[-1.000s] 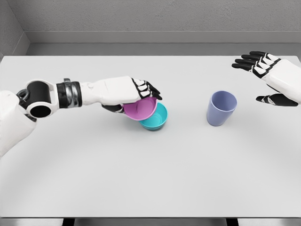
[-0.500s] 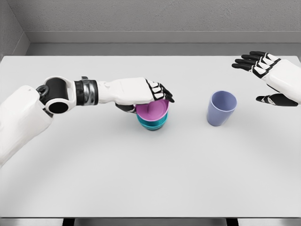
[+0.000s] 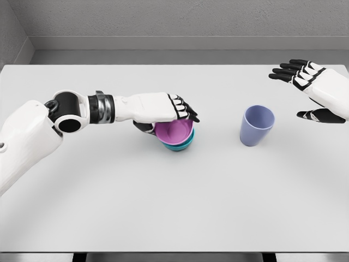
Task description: Stacking bowl and cup with both arms
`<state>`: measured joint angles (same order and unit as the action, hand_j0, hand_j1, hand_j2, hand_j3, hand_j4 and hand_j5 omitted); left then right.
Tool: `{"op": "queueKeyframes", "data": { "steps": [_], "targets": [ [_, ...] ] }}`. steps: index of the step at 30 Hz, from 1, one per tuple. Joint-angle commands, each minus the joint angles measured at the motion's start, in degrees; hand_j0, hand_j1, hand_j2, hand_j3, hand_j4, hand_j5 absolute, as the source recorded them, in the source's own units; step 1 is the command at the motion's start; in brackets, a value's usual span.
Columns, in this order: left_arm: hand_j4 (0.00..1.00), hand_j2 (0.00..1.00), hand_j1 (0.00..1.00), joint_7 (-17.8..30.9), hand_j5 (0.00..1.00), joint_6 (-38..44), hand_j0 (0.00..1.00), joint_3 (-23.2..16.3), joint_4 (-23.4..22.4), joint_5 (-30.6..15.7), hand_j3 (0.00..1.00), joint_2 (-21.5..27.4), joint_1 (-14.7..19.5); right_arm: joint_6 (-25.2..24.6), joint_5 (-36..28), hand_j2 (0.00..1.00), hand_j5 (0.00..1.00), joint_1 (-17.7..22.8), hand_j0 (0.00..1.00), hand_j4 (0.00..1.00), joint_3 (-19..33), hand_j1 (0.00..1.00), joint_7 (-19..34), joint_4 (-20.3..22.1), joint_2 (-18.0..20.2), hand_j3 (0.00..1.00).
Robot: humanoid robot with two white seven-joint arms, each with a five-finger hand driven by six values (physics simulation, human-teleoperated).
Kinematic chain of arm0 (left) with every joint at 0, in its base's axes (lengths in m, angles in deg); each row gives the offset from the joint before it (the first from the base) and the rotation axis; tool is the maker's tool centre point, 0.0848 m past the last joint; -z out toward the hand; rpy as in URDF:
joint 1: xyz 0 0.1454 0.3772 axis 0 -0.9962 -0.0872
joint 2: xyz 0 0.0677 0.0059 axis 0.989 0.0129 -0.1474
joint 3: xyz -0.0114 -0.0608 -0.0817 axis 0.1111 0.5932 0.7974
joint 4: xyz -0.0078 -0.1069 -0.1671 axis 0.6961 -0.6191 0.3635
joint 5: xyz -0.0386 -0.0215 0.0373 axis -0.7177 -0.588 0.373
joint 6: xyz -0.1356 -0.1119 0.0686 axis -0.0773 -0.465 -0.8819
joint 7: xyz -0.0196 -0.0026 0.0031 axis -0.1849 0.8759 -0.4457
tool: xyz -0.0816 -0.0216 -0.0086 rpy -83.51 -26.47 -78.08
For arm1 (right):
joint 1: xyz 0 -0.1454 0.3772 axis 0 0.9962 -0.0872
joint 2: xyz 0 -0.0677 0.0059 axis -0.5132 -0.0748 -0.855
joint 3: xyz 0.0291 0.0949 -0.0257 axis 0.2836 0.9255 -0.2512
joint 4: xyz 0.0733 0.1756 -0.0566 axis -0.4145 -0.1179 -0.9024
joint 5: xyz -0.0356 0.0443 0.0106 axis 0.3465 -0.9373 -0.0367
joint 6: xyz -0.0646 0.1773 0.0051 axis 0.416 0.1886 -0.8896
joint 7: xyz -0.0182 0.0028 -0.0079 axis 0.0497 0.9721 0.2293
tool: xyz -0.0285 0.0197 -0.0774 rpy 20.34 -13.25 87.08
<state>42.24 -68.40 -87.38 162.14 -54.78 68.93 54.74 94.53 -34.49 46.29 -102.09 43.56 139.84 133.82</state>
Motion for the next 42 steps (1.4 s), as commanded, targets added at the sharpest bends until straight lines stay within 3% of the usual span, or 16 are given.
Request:
{"op": "queueKeyframes", "data": {
  "steps": [1, 13, 19, 23, 25, 27, 29, 35, 36, 38, 42],
  "targets": [
    [1.0, 1.0, 1.0, -0.03, 1.0, 0.13, 1.0, -0.05, -0.05, -0.28, 1.0, 0.0, 0.0, 0.0, -0.39, 1.0, 1.0, 0.0, 1.0, 1.0, 0.03, 1.0, -0.03, 0.01, 0.08, 1.0],
    [1.0, 1.0, 1.0, -0.03, 1.0, 0.13, 1.0, -0.05, -0.14, 0.95, 1.0, 0.96, 0.88, 0.0, -0.3, 1.0, 1.0, 0.0, 1.0, 1.0, 0.03, 1.0, -0.03, 0.01, 0.08, 1.0],
    [1.0, 1.0, 1.0, -0.38, 1.0, 0.13, 1.0, 0.3, 0.3, -0.02, 1.0, 8.52, 0.53, 0.0, -0.3, 1.0, 1.0, 0.0, 1.0, 1.0, 0.03, 1.0, -0.03, 0.01, 0.08, 1.0],
    [1.0, 1.0, 1.0, -0.73, 1.0, 0.13, 1.0, 3.99, -1.01, -7.48, 1.0, 17.31, -0.7, 0.0, -0.3, 1.0, 1.0, 0.0, 1.0, 1.0, 0.03, 1.0, -0.03, 0.01, 0.08, 1.0],
    [1.0, 1.0, 1.0, -0.82, 1.0, 0.13, 1.0, 6.8, -4.26, -10.74, 1.0, 19.24, -2.9, 0.0, -0.3, 1.0, 1.0, 0.0, 1.0, 1.0, 0.03, 1.0, -0.03, 0.01, 0.08, 1.0],
    [1.0, 1.0, 1.0, -1.52, 1.0, 0.13, 1.0, 7.07, -7.87, -13.03, 1.0, 20.04, -3.69, 0.0, -0.3, 1.0, 1.0, 0.09, 1.0, 1.0, 0.11, 1.0, -0.03, 0.01, 0.17, 1.0],
    [1.0, 1.0, 1.0, -2.05, 1.0, 0.13, 1.0, 7.25, -11.21, -13.64, 1.0, 20.21, -3.78, 0.0, -0.3, 1.0, 1.0, 0.09, 1.0, 1.0, 0.11, 1.0, -0.03, 0.19, 0.17, 1.0],
    [1.0, 1.0, 1.0, -2.05, 1.0, 0.13, 1.0, 9.71, -11.74, -15.14, 1.0, 22.59, -6.68, -0.52, -0.21, 1.0, 1.0, -0.09, 1.0, 1.0, 1.17, 1.0, 0.14, 0.71, 0.08, 1.0],
    [1.0, 1.0, 1.0, -2.05, 1.0, 0.13, 1.0, 9.71, -11.74, -15.14, 1.0, 22.5, -6.68, -0.87, -0.21, 1.0, 1.0, -0.26, 1.0, 1.0, 1.26, 1.0, 2.15, 0.54, 0.08, 1.0],
    [1.0, 1.0, 1.0, -2.05, 1.0, 0.13, 1.0, 9.71, -11.74, -15.22, 1.0, 22.59, -6.77, -3.24, -0.13, 1.0, 1.0, -1.14, 1.0, 1.0, 1.87, 1.0, 14.45, 0.54, 0.0, 1.0],
    [1.0, 1.0, 1.0, -1.97, 1.0, 0.13, 1.0, 9.71, -11.82, -15.05, 1.0, 22.76, -6.77, -4.57, 0.31, 1.0, 1.0, -9.31, 1.0, 1.0, 1.43, 1.0, 30.72, -2.45, -3.61, 1.0]
  ]
}}
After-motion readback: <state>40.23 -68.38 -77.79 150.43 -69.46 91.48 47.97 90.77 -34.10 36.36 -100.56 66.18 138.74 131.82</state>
